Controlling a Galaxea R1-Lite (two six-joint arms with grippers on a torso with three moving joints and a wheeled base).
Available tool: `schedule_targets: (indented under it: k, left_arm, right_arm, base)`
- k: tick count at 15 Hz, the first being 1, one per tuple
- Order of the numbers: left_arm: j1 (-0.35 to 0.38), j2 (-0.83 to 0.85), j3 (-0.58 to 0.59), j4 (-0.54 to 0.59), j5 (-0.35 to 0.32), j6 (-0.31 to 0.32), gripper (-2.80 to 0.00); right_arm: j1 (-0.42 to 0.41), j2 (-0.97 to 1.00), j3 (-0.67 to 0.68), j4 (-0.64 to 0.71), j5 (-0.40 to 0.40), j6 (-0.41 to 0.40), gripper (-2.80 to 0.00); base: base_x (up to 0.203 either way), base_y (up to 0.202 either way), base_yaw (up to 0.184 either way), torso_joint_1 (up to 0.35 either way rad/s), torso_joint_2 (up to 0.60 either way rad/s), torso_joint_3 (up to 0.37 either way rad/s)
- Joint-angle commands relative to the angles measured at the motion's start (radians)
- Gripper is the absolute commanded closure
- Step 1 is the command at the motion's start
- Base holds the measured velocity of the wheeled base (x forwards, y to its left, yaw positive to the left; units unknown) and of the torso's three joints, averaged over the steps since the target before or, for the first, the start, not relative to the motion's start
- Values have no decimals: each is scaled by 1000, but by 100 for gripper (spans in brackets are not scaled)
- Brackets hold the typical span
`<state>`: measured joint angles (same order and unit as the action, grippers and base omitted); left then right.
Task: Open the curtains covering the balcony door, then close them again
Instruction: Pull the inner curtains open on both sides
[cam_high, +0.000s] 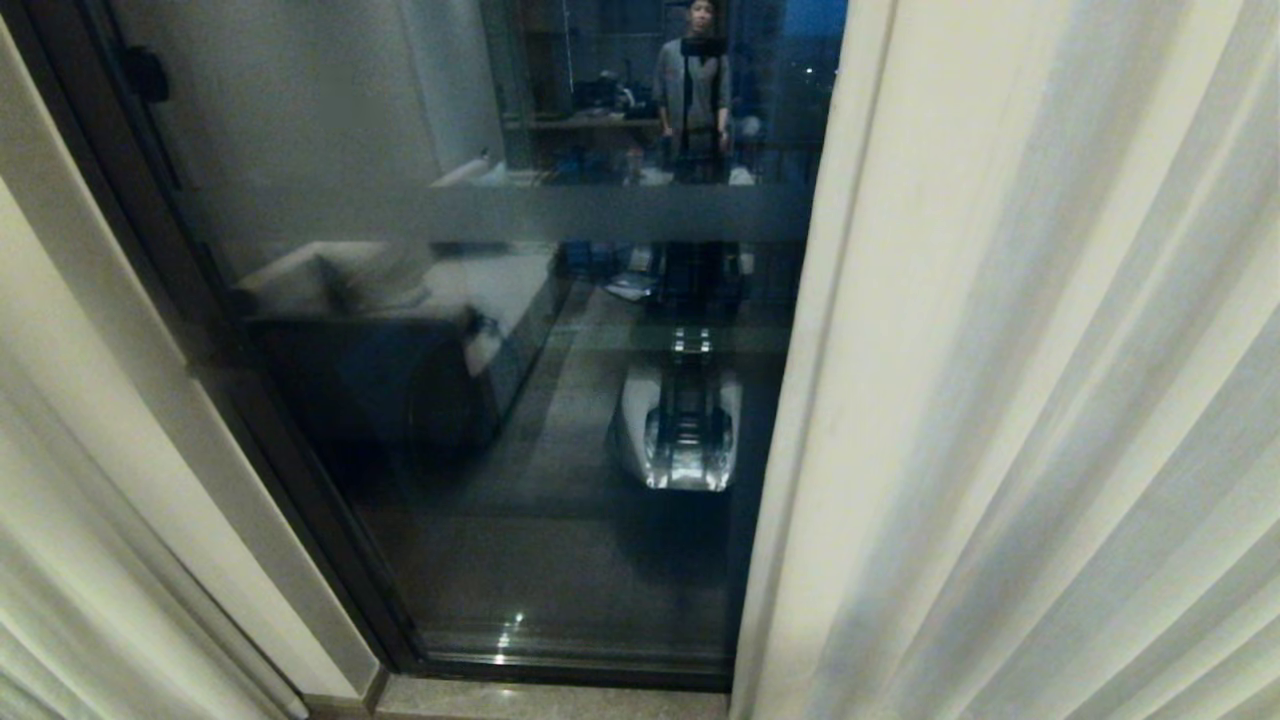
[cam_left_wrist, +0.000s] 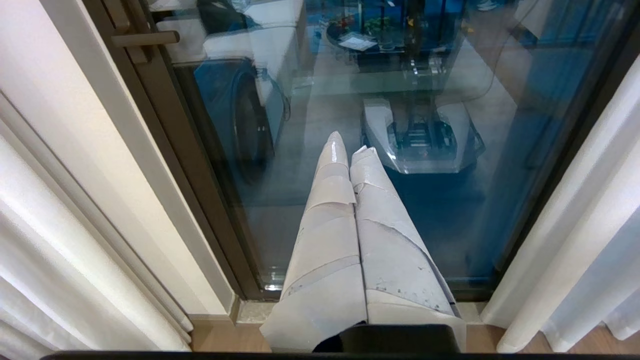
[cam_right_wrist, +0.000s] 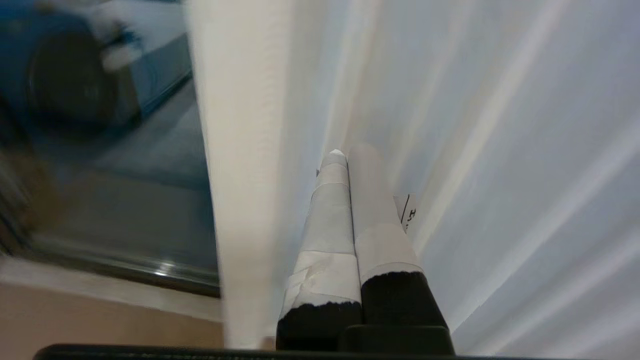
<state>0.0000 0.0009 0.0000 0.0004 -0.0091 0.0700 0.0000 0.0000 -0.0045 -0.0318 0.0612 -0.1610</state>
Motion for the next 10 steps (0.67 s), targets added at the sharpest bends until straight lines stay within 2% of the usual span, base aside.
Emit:
schedule_targets:
  k: [1, 3, 8, 10]
  left_arm:
    - [0, -1, 0, 0, 0, 1, 0]
    - [0, -1, 0, 0, 0, 1, 0]
    - [0, -1, 0, 0, 0, 1, 0]
    - [0, -1, 0, 1, 0, 1, 0]
  right_arm:
    - [0, 4, -36, -1, 43, -29, 0]
    - [0, 74, -140, 23, 186, -32, 0]
    - [-1, 465, -387, 28, 412, -66, 0]
    - [0, 644, -449, -3, 494, -113, 0]
  base:
    - [0, 0, 0, 0, 0, 0]
    - [0, 0, 0, 0, 0, 0]
    - [0, 0, 0, 0, 0, 0]
    - [0, 0, 0, 0, 0, 0]
